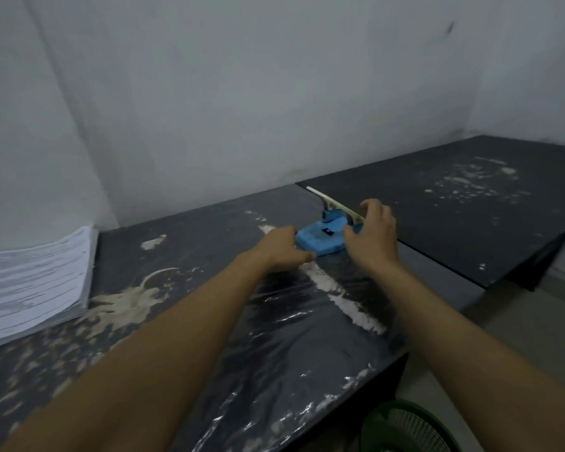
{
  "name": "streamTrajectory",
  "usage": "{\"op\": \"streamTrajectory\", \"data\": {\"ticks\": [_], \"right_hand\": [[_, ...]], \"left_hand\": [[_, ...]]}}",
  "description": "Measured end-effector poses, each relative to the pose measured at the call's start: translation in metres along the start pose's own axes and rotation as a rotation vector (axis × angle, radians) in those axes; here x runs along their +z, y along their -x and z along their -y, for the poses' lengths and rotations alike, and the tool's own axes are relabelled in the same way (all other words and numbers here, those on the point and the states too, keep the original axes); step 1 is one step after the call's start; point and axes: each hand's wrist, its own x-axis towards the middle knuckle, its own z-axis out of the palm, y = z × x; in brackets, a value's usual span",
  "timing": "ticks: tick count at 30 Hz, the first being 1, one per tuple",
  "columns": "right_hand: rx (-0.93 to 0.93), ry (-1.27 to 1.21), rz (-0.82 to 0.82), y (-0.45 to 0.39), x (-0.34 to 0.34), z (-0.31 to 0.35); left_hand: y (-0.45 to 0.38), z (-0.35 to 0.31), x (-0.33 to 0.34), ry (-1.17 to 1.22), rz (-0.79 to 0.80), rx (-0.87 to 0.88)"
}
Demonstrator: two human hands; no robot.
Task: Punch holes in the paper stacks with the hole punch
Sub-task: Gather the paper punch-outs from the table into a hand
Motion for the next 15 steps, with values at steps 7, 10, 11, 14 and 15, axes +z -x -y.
{"op": "streamTrajectory", "data": {"ticks": [7, 10, 11, 14, 15], "right_hand": [[-0.037, -0.031, 0.167, -0.032, 0.016, -0.022], [-0.054, -0.021, 0.103, -0.038, 0.016, -0.024], [-0.068, 0.005, 0.091, -0.040, 0.015, -0.023], [-0.129, 0.052, 0.048, -0.041, 0.013, -0.022], [-0.154, 0.056, 0.030, -0.040, 0.013, -0.022]], "left_hand": [[-0.041, -0.012, 0.016, -0.019, 0.017, -0.088], [-0.046, -0.013, 0.017, -0.004, -0.041, -0.086], [-0.047, -0.013, 0.017, 0.001, -0.049, -0.088], [-0.048, -0.014, 0.018, 0.037, -0.058, -0.091], [-0.047, -0.014, 0.018, 0.057, -0.053, -0.087]]}}
